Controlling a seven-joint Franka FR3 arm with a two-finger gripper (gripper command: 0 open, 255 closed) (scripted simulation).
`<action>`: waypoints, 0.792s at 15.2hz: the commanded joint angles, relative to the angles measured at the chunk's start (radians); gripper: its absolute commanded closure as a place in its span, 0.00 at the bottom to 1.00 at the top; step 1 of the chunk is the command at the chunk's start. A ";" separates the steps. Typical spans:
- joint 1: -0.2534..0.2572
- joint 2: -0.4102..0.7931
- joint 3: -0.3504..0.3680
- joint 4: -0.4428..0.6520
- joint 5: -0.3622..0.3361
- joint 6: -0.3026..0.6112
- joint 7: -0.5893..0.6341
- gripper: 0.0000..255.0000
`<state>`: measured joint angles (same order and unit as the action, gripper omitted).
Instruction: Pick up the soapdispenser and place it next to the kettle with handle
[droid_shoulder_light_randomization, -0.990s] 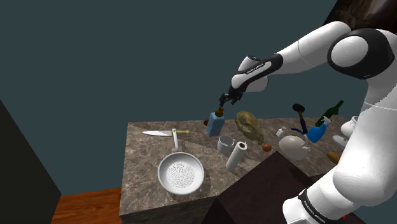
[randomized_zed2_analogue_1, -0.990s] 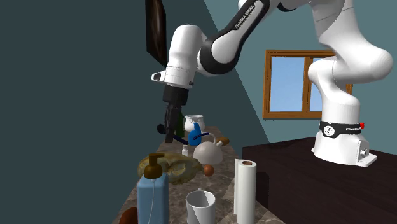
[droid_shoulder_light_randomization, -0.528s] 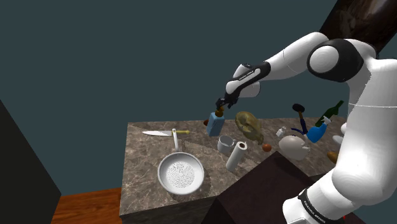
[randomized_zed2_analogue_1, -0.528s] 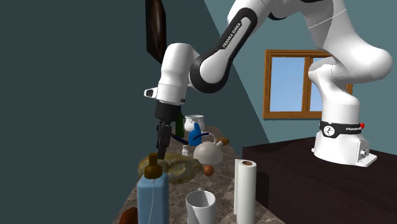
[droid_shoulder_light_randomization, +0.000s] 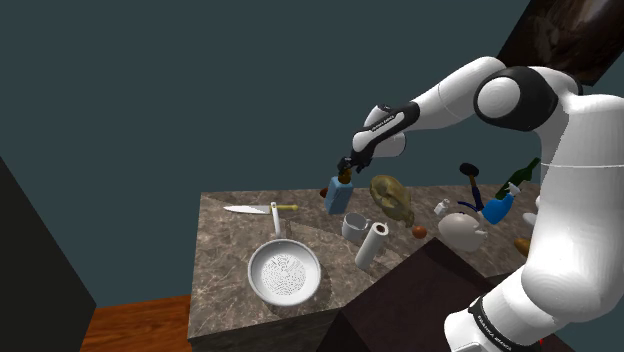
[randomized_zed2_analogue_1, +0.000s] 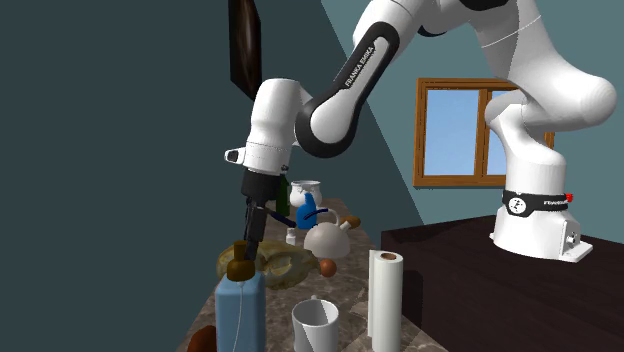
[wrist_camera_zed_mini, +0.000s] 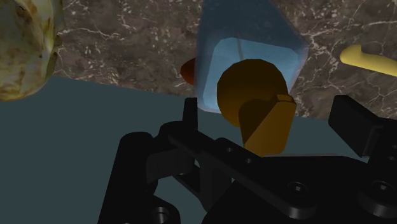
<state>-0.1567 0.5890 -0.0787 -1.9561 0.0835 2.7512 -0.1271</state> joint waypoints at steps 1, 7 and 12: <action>0.000 0.000 0.000 0.000 0.000 0.000 0.000 0.00; 0.000 0.000 0.000 0.000 0.000 0.000 0.000 1.00; 0.000 0.000 0.000 0.000 0.000 0.000 0.000 1.00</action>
<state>-0.1564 0.5890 -0.0785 -1.9560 0.0836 2.7513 -0.1270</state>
